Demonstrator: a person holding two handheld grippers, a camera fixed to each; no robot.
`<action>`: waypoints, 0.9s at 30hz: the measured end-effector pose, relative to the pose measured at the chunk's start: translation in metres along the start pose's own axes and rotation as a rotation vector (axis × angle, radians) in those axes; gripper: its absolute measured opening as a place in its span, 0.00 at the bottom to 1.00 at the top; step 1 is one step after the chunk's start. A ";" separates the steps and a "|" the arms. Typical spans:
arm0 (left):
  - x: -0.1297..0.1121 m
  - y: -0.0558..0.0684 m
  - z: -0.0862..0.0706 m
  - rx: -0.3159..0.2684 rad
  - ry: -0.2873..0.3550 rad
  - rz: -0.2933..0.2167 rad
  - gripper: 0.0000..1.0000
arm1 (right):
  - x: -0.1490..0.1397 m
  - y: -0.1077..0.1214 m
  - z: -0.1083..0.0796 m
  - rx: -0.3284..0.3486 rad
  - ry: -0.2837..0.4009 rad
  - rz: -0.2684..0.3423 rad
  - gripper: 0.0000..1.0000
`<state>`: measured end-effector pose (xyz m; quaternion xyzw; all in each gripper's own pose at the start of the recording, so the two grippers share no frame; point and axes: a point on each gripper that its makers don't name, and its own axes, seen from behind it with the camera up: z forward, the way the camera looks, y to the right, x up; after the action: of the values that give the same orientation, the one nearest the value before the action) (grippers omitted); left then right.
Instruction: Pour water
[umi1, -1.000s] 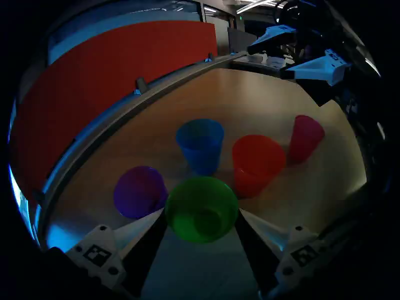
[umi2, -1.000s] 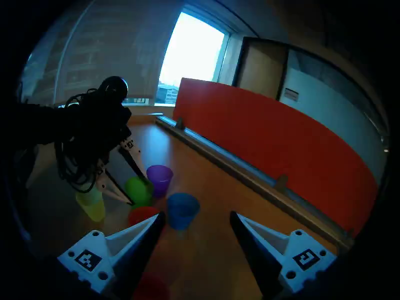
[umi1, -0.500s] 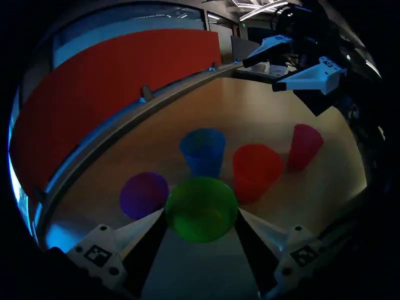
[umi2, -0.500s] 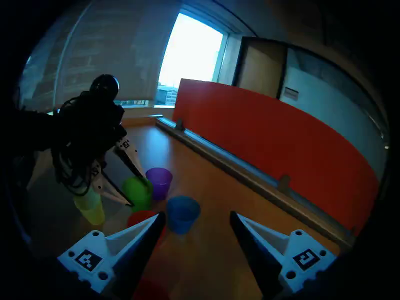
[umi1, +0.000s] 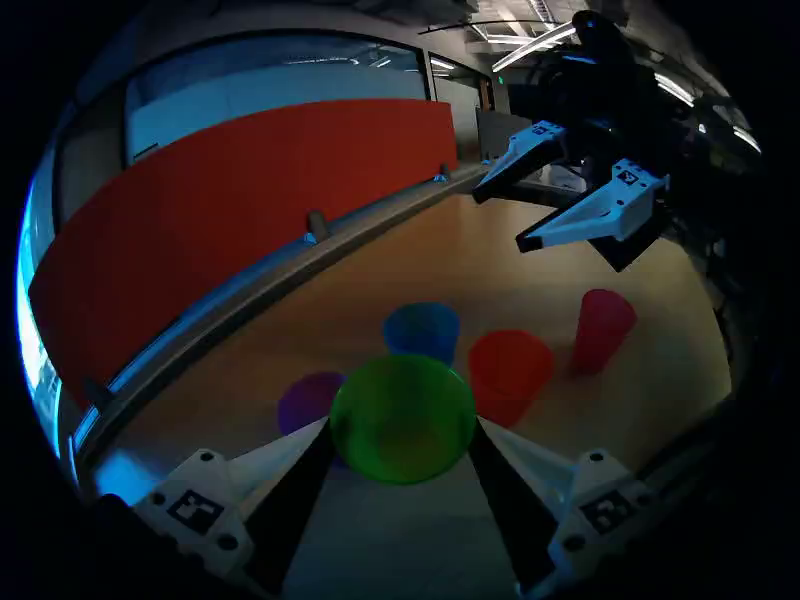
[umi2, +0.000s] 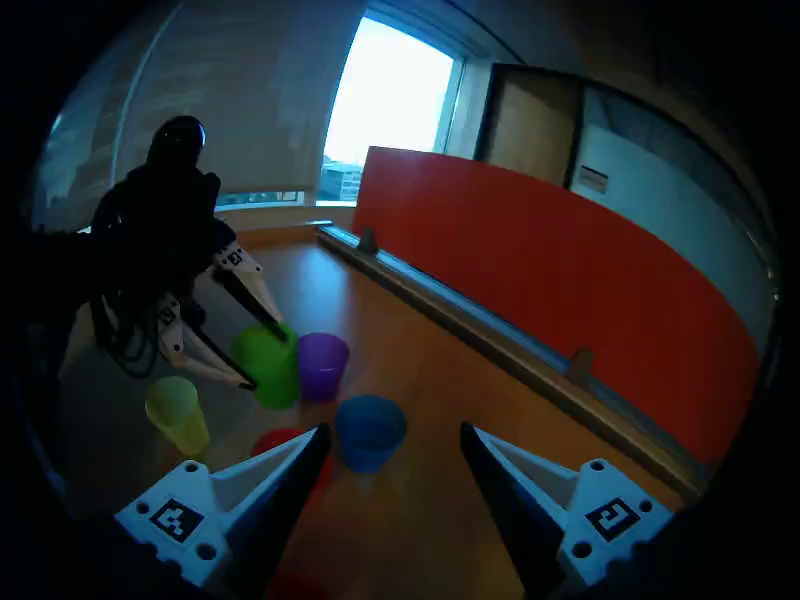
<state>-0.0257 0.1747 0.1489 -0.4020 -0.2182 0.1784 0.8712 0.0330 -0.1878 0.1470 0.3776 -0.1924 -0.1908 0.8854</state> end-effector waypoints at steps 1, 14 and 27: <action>0.001 0.000 -0.002 0.004 0.007 -0.002 0.88 | -0.001 0.000 0.002 0.006 -0.009 -0.003 1.00; 0.009 0.003 -0.025 0.015 0.031 0.007 0.88 | -0.017 -0.007 0.035 0.122 -0.124 -0.103 1.00; 0.003 -0.001 -0.032 0.022 0.029 0.006 0.88 | -0.031 -0.007 0.063 0.217 -0.203 -0.153 1.00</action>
<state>-0.0061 0.1562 0.1317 -0.3957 -0.2024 0.1776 0.8780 -0.0251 -0.2152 0.1765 0.4631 -0.2710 -0.2731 0.7984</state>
